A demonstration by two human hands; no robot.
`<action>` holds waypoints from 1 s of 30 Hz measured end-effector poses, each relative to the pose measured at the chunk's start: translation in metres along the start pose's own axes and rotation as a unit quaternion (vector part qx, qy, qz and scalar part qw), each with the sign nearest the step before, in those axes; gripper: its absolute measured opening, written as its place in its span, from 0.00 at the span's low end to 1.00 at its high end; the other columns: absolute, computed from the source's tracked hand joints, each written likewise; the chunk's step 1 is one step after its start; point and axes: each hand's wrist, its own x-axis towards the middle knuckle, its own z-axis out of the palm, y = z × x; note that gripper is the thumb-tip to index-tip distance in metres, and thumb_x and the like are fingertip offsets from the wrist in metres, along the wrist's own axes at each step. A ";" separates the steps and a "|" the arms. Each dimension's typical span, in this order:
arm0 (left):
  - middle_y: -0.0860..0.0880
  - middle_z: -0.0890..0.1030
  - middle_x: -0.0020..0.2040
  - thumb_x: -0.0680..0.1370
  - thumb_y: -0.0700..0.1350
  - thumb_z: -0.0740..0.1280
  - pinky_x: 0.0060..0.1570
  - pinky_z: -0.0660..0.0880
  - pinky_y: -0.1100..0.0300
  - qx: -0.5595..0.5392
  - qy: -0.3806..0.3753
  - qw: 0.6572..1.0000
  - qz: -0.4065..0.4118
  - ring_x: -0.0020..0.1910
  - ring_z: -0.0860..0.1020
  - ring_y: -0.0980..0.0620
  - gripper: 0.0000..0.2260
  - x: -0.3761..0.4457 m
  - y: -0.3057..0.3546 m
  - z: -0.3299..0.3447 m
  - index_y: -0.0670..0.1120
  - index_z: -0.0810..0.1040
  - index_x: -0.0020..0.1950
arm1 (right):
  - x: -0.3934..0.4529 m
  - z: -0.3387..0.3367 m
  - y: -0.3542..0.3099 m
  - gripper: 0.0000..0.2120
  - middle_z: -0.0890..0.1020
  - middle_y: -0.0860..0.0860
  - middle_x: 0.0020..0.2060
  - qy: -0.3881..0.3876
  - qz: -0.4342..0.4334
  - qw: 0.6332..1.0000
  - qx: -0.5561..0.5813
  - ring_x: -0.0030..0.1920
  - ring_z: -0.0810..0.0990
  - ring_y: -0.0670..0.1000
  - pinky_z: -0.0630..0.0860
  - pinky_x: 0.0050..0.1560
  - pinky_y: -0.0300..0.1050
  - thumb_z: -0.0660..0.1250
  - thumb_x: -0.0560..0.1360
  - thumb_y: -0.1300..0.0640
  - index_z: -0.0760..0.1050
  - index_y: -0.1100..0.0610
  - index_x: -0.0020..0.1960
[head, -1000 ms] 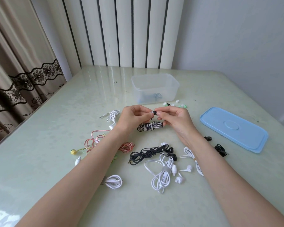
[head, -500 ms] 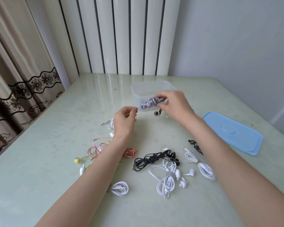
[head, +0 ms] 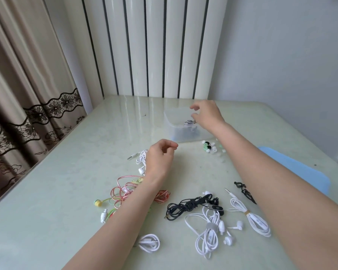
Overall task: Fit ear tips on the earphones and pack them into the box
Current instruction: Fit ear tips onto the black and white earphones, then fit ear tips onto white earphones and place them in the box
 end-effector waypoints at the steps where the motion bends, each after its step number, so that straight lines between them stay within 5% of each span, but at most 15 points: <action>1: 0.50 0.79 0.39 0.74 0.35 0.59 0.39 0.69 0.60 0.018 -0.001 1.000 0.009 0.40 0.74 0.51 0.12 0.001 0.001 0.000 0.51 0.76 0.39 | -0.004 -0.003 -0.002 0.13 0.79 0.57 0.55 0.011 -0.017 1.000 0.005 0.61 0.72 0.56 0.68 0.59 0.44 0.61 0.74 0.64 0.77 0.59 0.57; 3: 0.48 0.80 0.49 0.74 0.37 0.60 0.45 0.68 0.59 0.126 0.003 0.991 0.046 0.48 0.74 0.48 0.09 0.003 0.003 -0.003 0.48 0.77 0.46 | -0.014 -0.009 -0.008 0.12 0.82 0.55 0.52 0.017 -0.045 0.999 0.020 0.58 0.75 0.55 0.69 0.57 0.43 0.60 0.74 0.64 0.79 0.60 0.53; 6: 0.44 0.70 0.64 0.75 0.42 0.61 0.60 0.62 0.51 0.409 0.010 0.912 0.035 0.64 0.64 0.41 0.16 0.007 -0.002 -0.015 0.46 0.69 0.63 | -0.036 -0.009 -0.016 0.11 0.83 0.55 0.49 -0.020 -0.061 0.997 0.036 0.54 0.78 0.53 0.69 0.53 0.39 0.60 0.74 0.65 0.81 0.60 0.50; 8: 0.41 0.67 0.65 0.76 0.42 0.59 0.61 0.63 0.50 0.500 -0.015 0.865 -0.024 0.64 0.64 0.38 0.17 0.009 -0.006 -0.028 0.45 0.66 0.66 | -0.050 -0.004 -0.017 0.11 0.84 0.55 0.49 -0.066 -0.073 0.995 0.031 0.52 0.79 0.53 0.68 0.49 0.36 0.61 0.73 0.65 0.81 0.61 0.49; 10: 0.40 0.71 0.62 0.76 0.38 0.58 0.57 0.67 0.52 0.504 -0.035 0.863 -0.024 0.61 0.68 0.38 0.15 0.011 -0.009 -0.036 0.44 0.69 0.64 | -0.064 -0.002 -0.016 0.10 0.84 0.56 0.48 -0.098 -0.079 0.992 0.025 0.51 0.80 0.53 0.66 0.44 0.34 0.62 0.73 0.65 0.82 0.61 0.49; 13: 0.43 0.78 0.52 0.75 0.37 0.61 0.44 0.68 0.57 0.353 -0.032 0.935 0.018 0.49 0.76 0.41 0.11 0.012 -0.003 -0.042 0.44 0.76 0.56 | -0.084 0.009 -0.007 0.10 0.84 0.55 0.47 -0.113 -0.066 0.990 0.044 0.48 0.80 0.53 0.68 0.47 0.34 0.63 0.73 0.64 0.82 0.60 0.48; 16: 0.43 0.79 0.45 0.75 0.39 0.64 0.37 0.72 0.58 0.060 -0.073 0.995 -0.025 0.38 0.77 0.46 0.03 0.006 0.015 -0.042 0.46 0.76 0.47 | -0.101 0.022 -0.001 0.09 0.84 0.56 0.47 -0.126 -0.029 0.984 0.121 0.42 0.79 0.48 0.70 0.43 0.28 0.64 0.73 0.65 0.82 0.60 0.49; 18: 0.44 0.80 0.43 0.76 0.37 0.64 0.39 0.77 0.58 -0.110 -0.128 0.983 -0.077 0.39 0.79 0.49 0.04 -0.001 0.031 -0.039 0.45 0.76 0.46 | -0.106 0.021 -0.001 0.10 0.83 0.57 0.48 -0.132 0.029 0.953 0.272 0.41 0.77 0.45 0.70 0.45 0.31 0.62 0.75 0.65 0.80 0.61 0.53; 21: 0.44 0.79 0.40 0.76 0.36 0.61 0.43 0.80 0.59 -0.246 -0.174 0.944 -0.133 0.38 0.80 0.51 0.06 -0.008 0.044 -0.031 0.42 0.76 0.48 | -0.114 0.013 -0.006 0.12 0.80 0.52 0.45 -0.171 0.112 0.830 0.519 0.43 0.77 0.47 0.70 0.46 0.40 0.54 0.80 0.56 0.76 0.57 0.54; 24: 0.44 0.79 0.39 0.76 0.37 0.59 0.29 0.78 0.61 -0.234 -0.191 0.941 -0.149 0.32 0.80 0.52 0.08 -0.013 0.042 -0.022 0.42 0.76 0.52 | -0.123 0.006 -0.006 0.15 0.80 0.54 0.40 -0.219 0.159 0.732 0.625 0.39 0.80 0.51 0.77 0.42 0.45 0.53 0.80 0.51 0.74 0.59 0.53; 27: 0.46 0.78 0.37 0.77 0.36 0.58 0.21 0.71 0.67 -0.218 -0.183 0.947 -0.147 0.28 0.78 0.54 0.10 -0.015 0.042 -0.017 0.41 0.74 0.55 | -0.128 -0.001 -0.002 0.10 0.82 0.55 0.36 -0.212 0.174 0.732 0.624 0.34 0.82 0.50 0.80 0.37 0.41 0.57 0.79 0.58 0.75 0.61 0.48; 30: 0.45 0.77 0.39 0.76 0.33 0.57 0.33 0.79 0.66 -0.293 -0.147 0.929 -0.170 0.33 0.78 0.53 0.08 -0.013 0.039 -0.014 0.39 0.74 0.51 | -0.132 0.000 0.003 0.05 0.81 0.55 0.37 -0.187 0.179 0.784 0.564 0.34 0.82 0.49 0.79 0.35 0.37 0.61 0.77 0.64 0.75 0.61 0.46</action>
